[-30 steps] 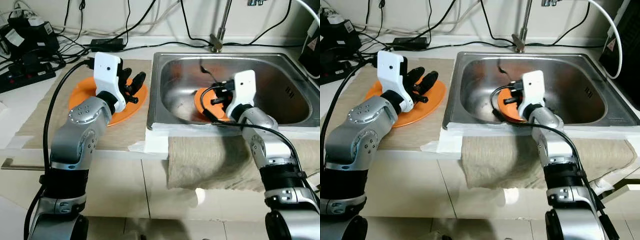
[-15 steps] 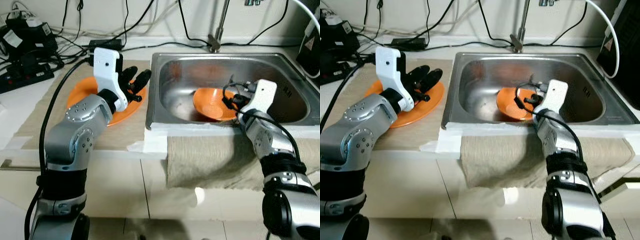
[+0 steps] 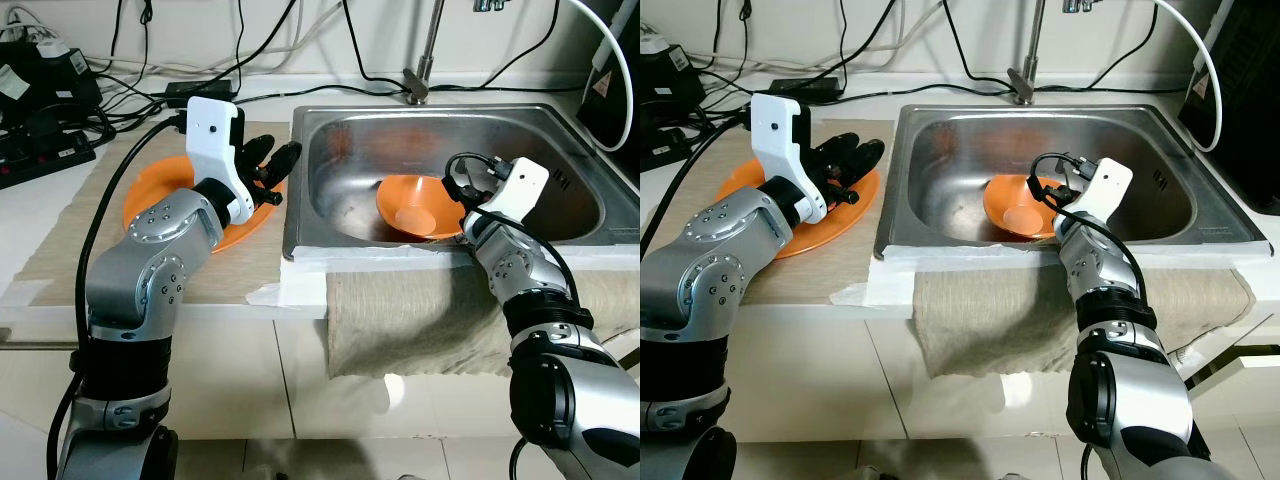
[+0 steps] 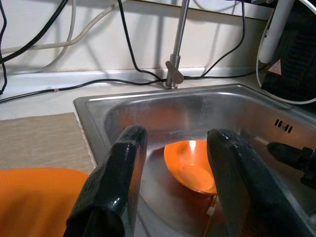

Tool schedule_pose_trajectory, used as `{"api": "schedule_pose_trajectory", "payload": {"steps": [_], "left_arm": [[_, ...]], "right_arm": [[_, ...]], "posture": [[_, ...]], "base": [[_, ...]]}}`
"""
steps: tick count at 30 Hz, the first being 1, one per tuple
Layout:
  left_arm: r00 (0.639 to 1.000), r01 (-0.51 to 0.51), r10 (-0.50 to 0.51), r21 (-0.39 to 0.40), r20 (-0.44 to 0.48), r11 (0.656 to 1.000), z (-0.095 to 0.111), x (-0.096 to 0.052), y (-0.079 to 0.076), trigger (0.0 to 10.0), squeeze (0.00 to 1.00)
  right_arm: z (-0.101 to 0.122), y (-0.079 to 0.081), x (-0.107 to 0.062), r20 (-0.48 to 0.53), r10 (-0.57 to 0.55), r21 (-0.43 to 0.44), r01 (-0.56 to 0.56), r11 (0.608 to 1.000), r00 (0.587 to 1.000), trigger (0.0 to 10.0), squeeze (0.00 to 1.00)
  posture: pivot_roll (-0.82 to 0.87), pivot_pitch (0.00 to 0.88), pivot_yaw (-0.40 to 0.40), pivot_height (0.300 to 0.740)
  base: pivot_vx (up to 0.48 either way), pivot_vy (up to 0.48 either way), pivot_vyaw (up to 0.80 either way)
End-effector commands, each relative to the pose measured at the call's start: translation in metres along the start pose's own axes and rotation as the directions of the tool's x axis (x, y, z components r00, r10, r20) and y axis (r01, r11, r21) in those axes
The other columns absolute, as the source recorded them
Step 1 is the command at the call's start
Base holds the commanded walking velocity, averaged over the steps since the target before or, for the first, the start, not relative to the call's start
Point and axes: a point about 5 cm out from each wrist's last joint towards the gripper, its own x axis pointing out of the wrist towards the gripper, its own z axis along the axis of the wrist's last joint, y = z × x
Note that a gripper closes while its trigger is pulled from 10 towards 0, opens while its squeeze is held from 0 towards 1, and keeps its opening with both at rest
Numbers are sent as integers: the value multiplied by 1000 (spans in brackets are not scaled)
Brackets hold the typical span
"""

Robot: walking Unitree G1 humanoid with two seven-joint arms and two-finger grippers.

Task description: Kitchen organization

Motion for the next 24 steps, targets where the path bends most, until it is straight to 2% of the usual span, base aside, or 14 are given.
{"api": "schedule_pose_trajectory", "payload": {"steps": [1, 2, 3, 4, 6, 8, 13, 14, 15, 20, 24], "left_arm": [[1000, 2, -3, 19, 21, 1000, 8, 0, -2, 10000, 0], [1000, 1, -2, 19, 20, 1000, 8, 0, -2, 10000, 0], [1000, 1, -2, 19, 20, 1000, 8, 0, -2, 10000, 0], [1000, -1, 0, 19, 20, 1000, 8, 0, -2, 10000, 0], [1000, -2, 1, 21, 19, 1000, 7, 1, -2, 10000, 0], [1000, 2, -2, 22, 18, 1000, 7, 2, -2, 10000, 0], [1000, 4, -4, 23, 20, 1000, 7, 2, -4, 10000, 0], [1000, -4, 3, 22, 23, 1000, 7, 2, -3, 10000, 0], [1000, -9, 9, 22, 24, 1000, 7, 1, -3, 10000, 0], [1000, -21, 20, 23, 24, 1000, 6, 1, -2, 10000, 0], [999, -31, 30, 18, 20, 999, 3, 1, -1, 10000, 0]], "right_arm": [[-2, 6, 1, -11, 20, -33, -20, 999, 1000, 10000, 1000], [5, 10, 2, 19, 41, -79, -39, 996, 999, 10000, 1000], [5, 10, 2, 19, 41, -79, -39, 996, 999, 10000, 1000], [18, 21, 3, 58, 71, -70, -67, 995, 996, 10000, 1000], [32, 33, 5, 91, 99, -53, -94, 994, 991, 10000, 1000], [42, 39, 6, 114, 109, -49, -104, 993, 988, 10000, 1000], [49, 45, 7, 130, 115, -53, -109, 993, 985, 10000, 1000], [54, 52, 7, 151, 141, -109, -125, 986, 978, 10000, 980], [56, 56, 6, 168, 159, -144, -135, 980, 973, 10000, 0], [64, 67, 3, 205, 213, -208, -170, 963, 955, 10000, 0], [80, 92, -6, 279, 377, -376, -260, 889, 883, 10000, 0]], "posture": [[-5, 0, 36, 740], [-7, 0, 35, 740], [-7, 0, 35, 740], [-13, 0, 37, 740], [-16, 0, 38, 740], [-17, 0, 37, 740], [-13, 0, 33, 740], [-5, 0, 27, 740], [-4, 0, 26, 740], [-4, 0, 24, 740], [-7, 0, 24, 740]], "base": [[0, 0, 0], [0, 0, 0], [0, 0, 0], [0, 0, 0], [0, 0, 0], [0, 0, 0], [0, 0, 0], [0, 0, 0], [0, 0, 0], [0, 0, 0], [0, 0, 0]]}}
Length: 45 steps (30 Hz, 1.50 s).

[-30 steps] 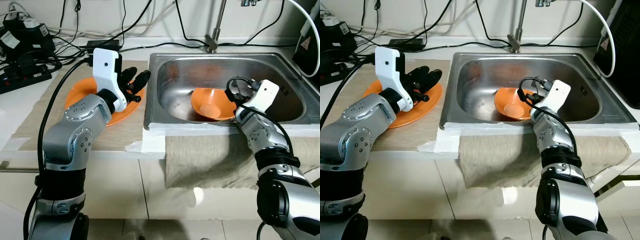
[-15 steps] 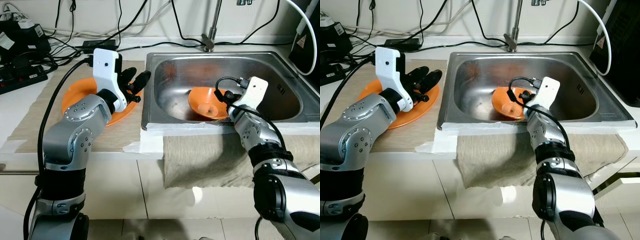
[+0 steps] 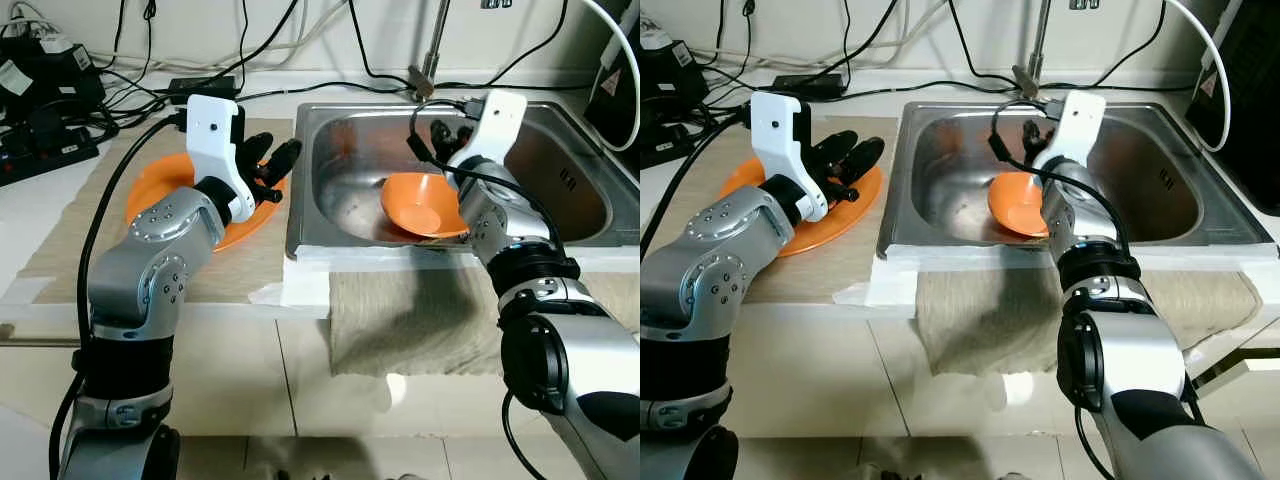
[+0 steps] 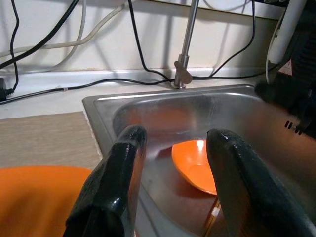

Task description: Kitchen organization

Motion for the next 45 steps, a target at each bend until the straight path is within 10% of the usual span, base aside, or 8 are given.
{"api": "schedule_pose_trajectory", "payload": {"steps": [1, 14, 19, 21, 22, 23, 28, 45], "left_arm": [[1000, -11, 11, 8, 12, 1000, 2, 1, 0, 10000, 0], [996, -78, 77, -14, -38, 997, -11, 0, 14, 10000, 0], [978, -196, 198, 30, -65, 980, -17, -5, 45, 10000, 0], [976, -206, 207, 29, -63, 978, -18, -6, 47, 10000, 0], [970, -232, 233, 19, -68, 972, -20, -8, 52, 10000, 906], [968, -242, 243, 15, -69, 970, -21, -9, 54, 10000, 1000], [964, -252, 253, 12, -79, 968, -28, -10, 56, 10000, 1000], [952, -281, 284, 39, -112, 959, -27, -16, 81, 10000, 1000]], "right_arm": [[26, 20, 2, 110, 136, -105, -125, 987, 985, 10000, 0], [-2, 49, -52, 17, 590, -306, -557, 772, 807, 10000, 0], [-7, 43, -81, -35, 656, -271, -639, 720, 754, 10000, 0], [-7, 42, -83, -38, 656, -271, -640, 719, 754, 10000, 0], [-7, 34, -86, -45, 635, -267, -622, 736, 771, 10000, 0], [-7, 29, -87, -43, 619, -261, -607, 751, 784, 10000, 0], [-8, 5, -93, -19, 481, -240, -471, 849, 876, 10000, 0], [-13, -13, -117, -82, 437, -214, -444, 870, 896, 10000, 0]], "posture": [[-9, 0, 22, 740], [-15, 0, 21, 740], [-16, 0, 20, 740], [-18, 0, 19, 740], [-21, 0, 18, 740], [-21, 0, 18, 740], [-40, 0, 25, 740], [-50, 0, 48, 740]], "base": [[0, 0, 0], [0, 0, 0], [0, 0, 0], [0, 0, 0], [0, 0, 0], [0, 0, 0], [0, 0, 0], [0, 0, 0]]}}
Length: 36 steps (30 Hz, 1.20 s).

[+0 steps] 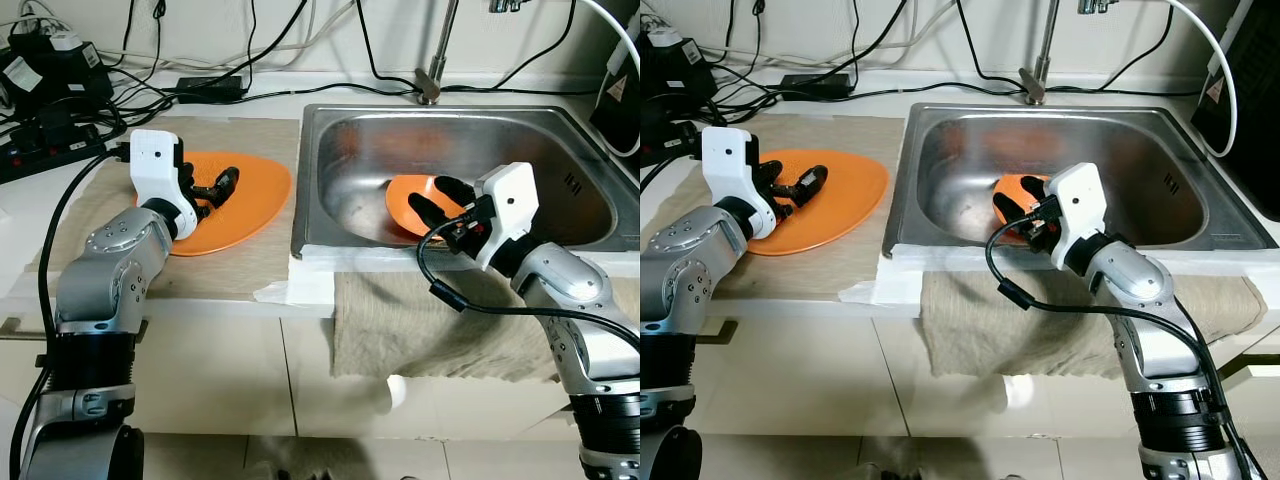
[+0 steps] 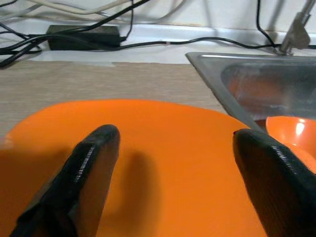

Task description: Kitchen organization

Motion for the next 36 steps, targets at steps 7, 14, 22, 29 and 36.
{"api": "schedule_pose_trajectory", "payload": {"steps": [7, 14, 22, 29, 36], "left_arm": [[999, -50, 50, 18, 10, 999, 11, 3, 14, 10000, 0], [989, -146, 146, 4, 29, 989, 23, 2, 40, 10000, 0], [984, -176, 176, -19, 3, 984, 14, -1, 51, 10000, 0], [998, -55, 57, -58, 26, 997, -2, -2, 18, 0, 0], [999, 28, -26, -67, 41, 997, -6, 0, -6, 0, 0]], "right_arm": [[5, 10, 1, 7, 18, 30, -18, 999, 1000, 10000, 0], [2, 15, 2, -1, 32, 55, -32, 998, 999, 10000, 0], [4, 17, 4, 4, 33, 64, -33, 997, 999, 10000, 0], [4, 8, 6, 11, -40, 77, 39, 996, 999, 10000, 0], [1, 1, 3, -11, -76, 68, 77, 995, 997, 10000, 0]], "posture": [[-49, 0, 41, 740], [-39, 0, 35, 740], [-27, 0, 31, 740], [-18, 0, 27, 740], [-22, 0, 33, 740]], "base": [[0, 0, 0], [0, 0, 0], [0, 0, 0], [0, 0, 0], [0, 0, 0]]}}
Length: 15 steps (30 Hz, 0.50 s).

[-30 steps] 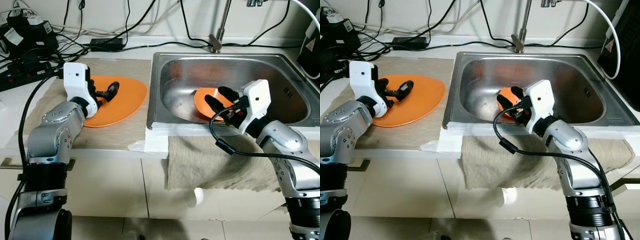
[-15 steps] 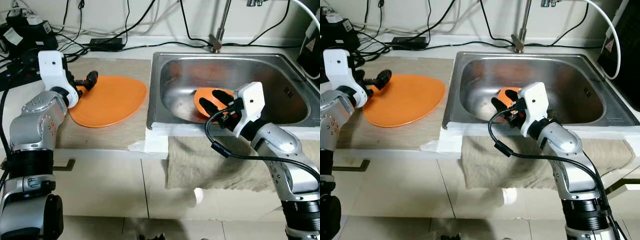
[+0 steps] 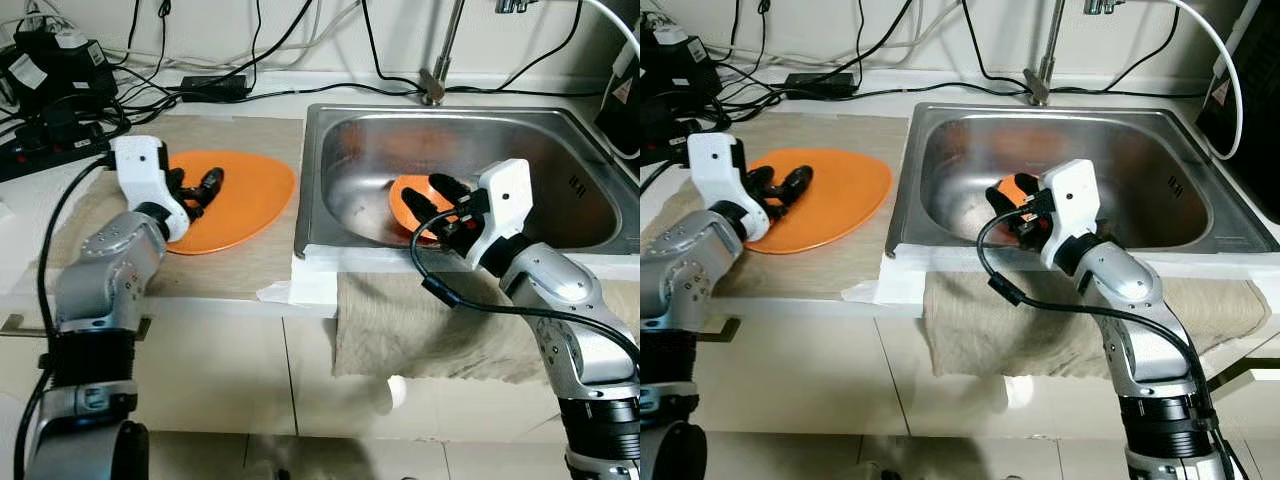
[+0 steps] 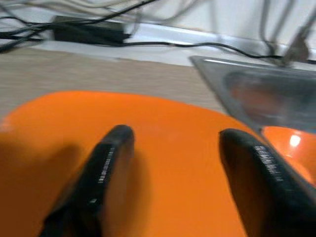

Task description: Kitchen organization

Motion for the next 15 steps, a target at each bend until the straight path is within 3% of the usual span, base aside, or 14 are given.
{"api": "schedule_pose_trajectory", "payload": {"steps": [1, 8, 10, 11, 15], "left_arm": [[999, 29, -29, 8, 19, 1000, 6, -1, -7, 0, 0], [999, 21, -22, 27, 48, 999, 13, 1, -12, 0, 0], [998, -7, 5, 43, 59, 999, 18, 0, -2, 0, 0], [998, -17, 14, 52, 69, 999, 21, -1, 1, 0, 0], [993, -79, 75, 43, 87, 996, 25, -5, 15, 0, 0]], "right_arm": [[3, -7, -2, 4, -29, -8, 29, 1000, 1000, 10000, 0], [5, -9, -1, -4, -53, -26, 53, 998, 999, 10000, 0], [10, -15, 1, 13, -84, -35, 85, 996, 996, 10000, 0], [11, -17, 1, 18, -95, -29, 95, 995, 995, 0, 0], [6, -20, 4, 6, -114, -22, 114, 993, 993, 0, 0]], "posture": [[-23, 0, 35, 740], [-36, 0, 54, 740], [-25, 0, 32, 740], [-17, 0, 25, 740], [-3, 0, 5, 740]], "base": [[0, 0, 0], [0, 0, 0], [0, 0, 0], [0, 0, 0], [0, 0, 0]]}}
